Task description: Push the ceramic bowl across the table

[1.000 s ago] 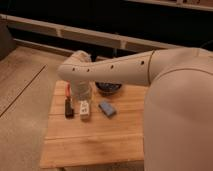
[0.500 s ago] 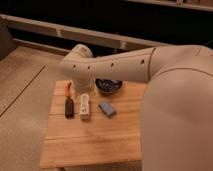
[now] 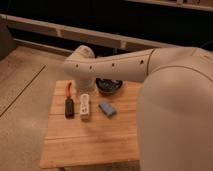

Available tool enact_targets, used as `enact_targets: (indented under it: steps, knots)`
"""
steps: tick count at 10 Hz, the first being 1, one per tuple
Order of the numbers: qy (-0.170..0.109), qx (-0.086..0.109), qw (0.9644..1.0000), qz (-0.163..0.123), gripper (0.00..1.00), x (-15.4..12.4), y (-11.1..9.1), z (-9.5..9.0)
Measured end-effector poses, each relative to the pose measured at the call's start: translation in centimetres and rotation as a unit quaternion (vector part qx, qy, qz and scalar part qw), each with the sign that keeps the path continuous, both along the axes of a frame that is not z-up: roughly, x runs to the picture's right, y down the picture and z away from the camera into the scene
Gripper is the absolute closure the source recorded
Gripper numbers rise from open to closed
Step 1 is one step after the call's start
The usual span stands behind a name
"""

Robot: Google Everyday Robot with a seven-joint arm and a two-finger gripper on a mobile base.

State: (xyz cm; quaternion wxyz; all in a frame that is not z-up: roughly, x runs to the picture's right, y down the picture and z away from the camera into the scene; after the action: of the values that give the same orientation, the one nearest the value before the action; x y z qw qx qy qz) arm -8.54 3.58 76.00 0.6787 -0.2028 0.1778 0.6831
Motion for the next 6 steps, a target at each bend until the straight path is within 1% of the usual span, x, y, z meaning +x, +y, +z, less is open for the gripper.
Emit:
enact_targets:
  steps: [1,2,3,4,5,6]
  knots:
    - [-0.005,-0.008,0.9998,0.018,0.35,1.2,0.0,1.7]
    - [-0.009,-0.012,0.9993,0.035,0.35,2.3,-0.1,2.9]
    - [-0.011,-0.012,0.9988,0.046,0.35,3.3,-0.3,3.7]
    - [-0.011,-0.011,0.9979,0.063,0.35,5.0,-0.7,4.8]
    - [-0.007,-0.011,0.9975,0.069,0.35,6.1,-0.8,5.2]
    - [-0.008,-0.010,0.9975,0.070,0.35,6.0,-0.9,5.2]
